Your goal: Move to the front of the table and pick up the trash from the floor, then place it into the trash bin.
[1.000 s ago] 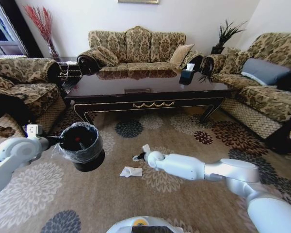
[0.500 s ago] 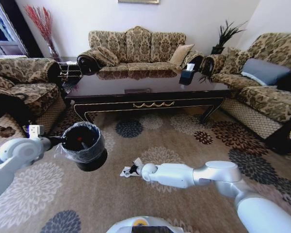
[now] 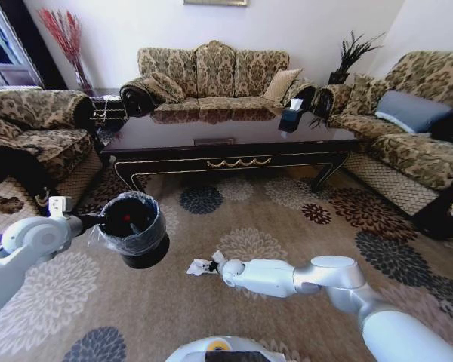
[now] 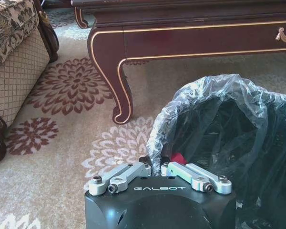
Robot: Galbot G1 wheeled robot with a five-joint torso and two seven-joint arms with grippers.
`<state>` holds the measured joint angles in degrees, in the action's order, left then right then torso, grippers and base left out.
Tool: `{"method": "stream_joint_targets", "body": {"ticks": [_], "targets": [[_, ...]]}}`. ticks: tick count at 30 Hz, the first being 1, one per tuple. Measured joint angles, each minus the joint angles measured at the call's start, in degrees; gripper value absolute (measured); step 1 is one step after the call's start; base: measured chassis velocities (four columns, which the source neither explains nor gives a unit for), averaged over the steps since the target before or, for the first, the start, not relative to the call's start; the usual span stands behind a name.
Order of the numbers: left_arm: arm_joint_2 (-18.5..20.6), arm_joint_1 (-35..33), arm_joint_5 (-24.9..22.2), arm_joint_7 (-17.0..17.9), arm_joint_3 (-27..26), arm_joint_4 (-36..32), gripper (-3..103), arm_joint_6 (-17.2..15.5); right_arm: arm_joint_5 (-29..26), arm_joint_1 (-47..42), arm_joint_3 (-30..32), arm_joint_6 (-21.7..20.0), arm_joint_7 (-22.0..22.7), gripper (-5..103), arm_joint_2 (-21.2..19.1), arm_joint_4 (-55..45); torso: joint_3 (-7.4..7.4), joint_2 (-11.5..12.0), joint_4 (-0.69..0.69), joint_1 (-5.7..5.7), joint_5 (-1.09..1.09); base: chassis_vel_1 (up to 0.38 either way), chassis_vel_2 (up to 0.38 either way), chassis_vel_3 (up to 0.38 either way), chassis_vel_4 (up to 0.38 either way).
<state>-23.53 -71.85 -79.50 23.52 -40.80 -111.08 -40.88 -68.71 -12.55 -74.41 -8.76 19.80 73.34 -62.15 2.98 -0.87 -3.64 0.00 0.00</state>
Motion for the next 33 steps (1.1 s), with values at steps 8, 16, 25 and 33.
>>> {"method": "stream_joint_targets", "body": {"ticks": [8, 16, 25, 33], "targets": [[0.2, 0.0, 0.0, -0.1, 0.1, 0.2, 3, 0.0, 0.3, -0.6, 0.3, -0.2, -0.2, 44, 0.7, 1.2, 0.00, 0.0, 0.01, 0.00, 0.00, 0.000, 0.000, 0.000, 0.000], [0.2, 0.3, 0.2, -0.2, 0.4, 0.6, 3, 0.0, 0.3, -0.9, 0.0, -0.8, -0.5, 16, 0.0, -0.2, 0.00, 0.0, 0.00, 0.00, 0.00, 0.000, 0.000, 0.000, 0.000], [-0.1, 0.2, 1.0, -0.6, 0.6, 0.8, 3, 0.1, 3.8, -2.1, -1.0, 3.7, -5.0, 0, -1.0, -1.4, 0.00, 0.0, 0.00, 0.00, 0.00, 0.000, 0.000, 0.000, 0.000], [-0.4, 0.0, 1.2, -0.6, 1.1, 0.9, 3, 0.2, 4.0, -0.4, 2.9, 6.5, -5.4, 0, -3.1, -4.5, 0.00, 0.0, 0.01, 0.00, 0.01, 0.000, 0.000, 0.000, 0.000]]}}
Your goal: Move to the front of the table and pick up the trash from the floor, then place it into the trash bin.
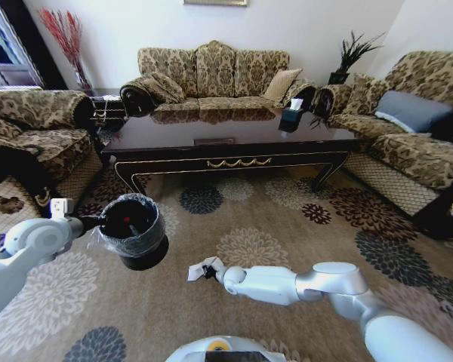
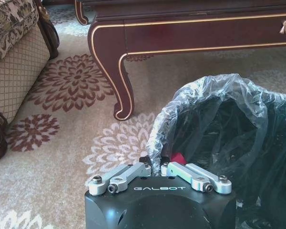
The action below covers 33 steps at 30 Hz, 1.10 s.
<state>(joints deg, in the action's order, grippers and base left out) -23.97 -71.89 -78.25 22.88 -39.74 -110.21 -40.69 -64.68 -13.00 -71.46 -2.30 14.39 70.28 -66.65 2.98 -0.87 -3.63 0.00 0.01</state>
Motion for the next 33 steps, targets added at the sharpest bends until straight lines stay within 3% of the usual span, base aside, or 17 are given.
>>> {"method": "stream_joint_targets", "body": {"ticks": [9, 27, 31, 33], "targets": [[-1.6, -1.5, 0.4, 0.1, 1.0, -1.2, 3, 0.0, -2.0, 4.4, 6.8, 1.5, -0.1, 0, -2.2, -3.5, 0.00, 0.0, -0.01, 0.00, -0.01, 0.000, 0.000, 0.000, 0.000], [-2.8, -2.5, 0.9, 0.4, 2.2, -2.4, 3, 0.0, -9.9, 13.2, 14.6, 6.8, -5.5, 0, 0.2, -11.7, 0.00, 0.0, -0.01, 0.00, -0.01, 0.000, 0.000, 0.000, 0.000], [-3.0, -2.5, 0.9, 0.4, 2.3, -2.4, 3, 0.0, -11.5, 15.8, 15.2, 8.4, -8.9, 0, 0.3, -12.9, 0.00, 0.0, 0.00, 0.00, -0.01, 0.000, 0.000, 0.000, 0.000], [-3.0, -2.5, 0.9, 0.5, 2.3, -2.5, 3, -0.1, -12.4, 17.7, 15.7, 9.7, -13.3, 0, 0.3, -13.1, 0.00, 0.0, -0.01, 0.00, -0.01, 0.000, 0.000, 0.000, 0.000]]}}
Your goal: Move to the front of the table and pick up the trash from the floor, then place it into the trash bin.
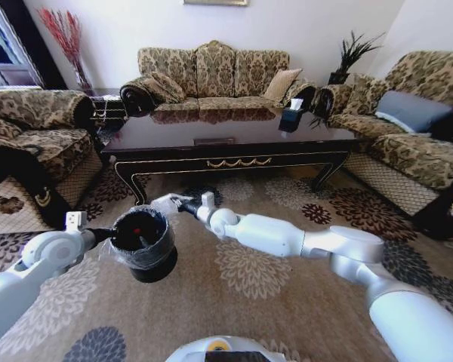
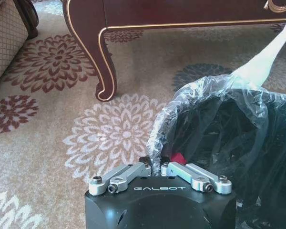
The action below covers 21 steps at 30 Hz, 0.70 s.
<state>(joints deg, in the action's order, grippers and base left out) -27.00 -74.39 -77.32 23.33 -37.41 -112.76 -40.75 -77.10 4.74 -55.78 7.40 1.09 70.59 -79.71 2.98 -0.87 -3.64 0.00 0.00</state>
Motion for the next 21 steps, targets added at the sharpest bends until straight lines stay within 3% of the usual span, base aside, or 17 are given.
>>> {"method": "stream_joint_targets", "body": {"ticks": [8, 14, 21], "targets": [[0.6, 0.1, -0.1, 0.1, -0.5, 0.0, 3, 0.0, -3.4, 1.9, -0.1, 0.7, -5.1, 0, -1.0, -1.8, 0.00, 0.0, 0.01, 0.00, 0.00, 0.000, 0.000, 0.000, 0.000], [1.0, 0.1, -0.3, 0.1, -1.0, 0.1, 3, -0.1, -10.6, 2.2, -1.4, -1.3, -7.5, 0, -3.0, -7.7, 0.00, 0.0, -0.01, 0.00, 0.00, 0.000, 0.000, 0.000, 0.000], [1.0, 0.1, -0.5, 0.3, -1.2, -0.1, 3, -0.1, -10.6, 2.1, -5.3, -1.3, -9.5, 0, -2.7, -9.7, 0.00, 0.0, 0.00, 0.00, 0.00, 0.000, 0.000, 0.000, 0.000]]}}
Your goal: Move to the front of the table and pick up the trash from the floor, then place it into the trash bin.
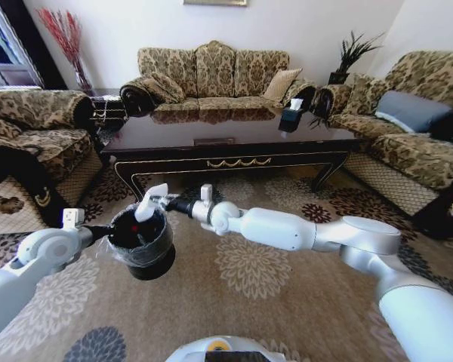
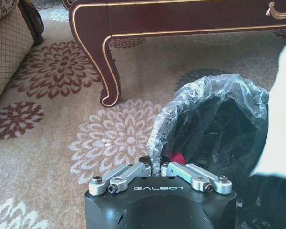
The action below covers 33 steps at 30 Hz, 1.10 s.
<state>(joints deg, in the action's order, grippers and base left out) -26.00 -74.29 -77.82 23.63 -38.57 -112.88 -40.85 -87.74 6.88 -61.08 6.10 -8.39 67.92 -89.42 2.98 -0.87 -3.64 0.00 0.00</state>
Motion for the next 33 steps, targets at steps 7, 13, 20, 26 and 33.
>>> {"method": "stream_joint_targets", "body": {"ticks": [7, 13, 20, 26, 33], "targets": [[-0.1, 0.0, 0.0, 0.0, -0.1, 0.1, 3, 0.0, 1.9, -0.1, -4.0, 0.3, -0.5, 0, 1.3, -0.3, 0.00, 0.0, -0.01, 0.00, 0.00, 0.000, 0.000, 0.000, 0.000], [-0.1, 0.1, 0.0, -0.2, -0.1, 0.4, 3, 0.0, 4.8, -0.5, -5.6, 0.4, -0.2, 4, 2.2, 1.5, 0.00, 0.0, 0.00, 0.00, 0.00, 0.000, 0.000, 0.000, 0.000], [-0.2, 0.3, 0.0, -0.3, -0.1, 0.7, 3, 0.0, 7.8, -0.3, -5.4, 0.5, -0.4, 30, 2.3, 3.8, 0.00, 0.0, 0.00, 0.00, 0.00, 0.000, 0.000, 0.000, 0.000], [-0.5, 0.3, 0.2, -0.3, 0.3, 0.8, 3, 0.0, 7.5, -0.1, -3.6, -1.6, -0.7, 46, 1.8, 4.1, 0.00, 0.0, 0.00, 0.00, 0.00, 0.000, 0.000, 0.000, 0.000], [-1.9, -0.6, 1.2, -0.2, 0.5, 0.1, 3, 0.0, 6.5, -1.4, 0.9, -1.4, 0.2, 74, 1.3, 4.2, 0.00, 0.0, 0.00, 0.00, 0.00, 0.000, 0.000, 0.000, 0.000]]}}
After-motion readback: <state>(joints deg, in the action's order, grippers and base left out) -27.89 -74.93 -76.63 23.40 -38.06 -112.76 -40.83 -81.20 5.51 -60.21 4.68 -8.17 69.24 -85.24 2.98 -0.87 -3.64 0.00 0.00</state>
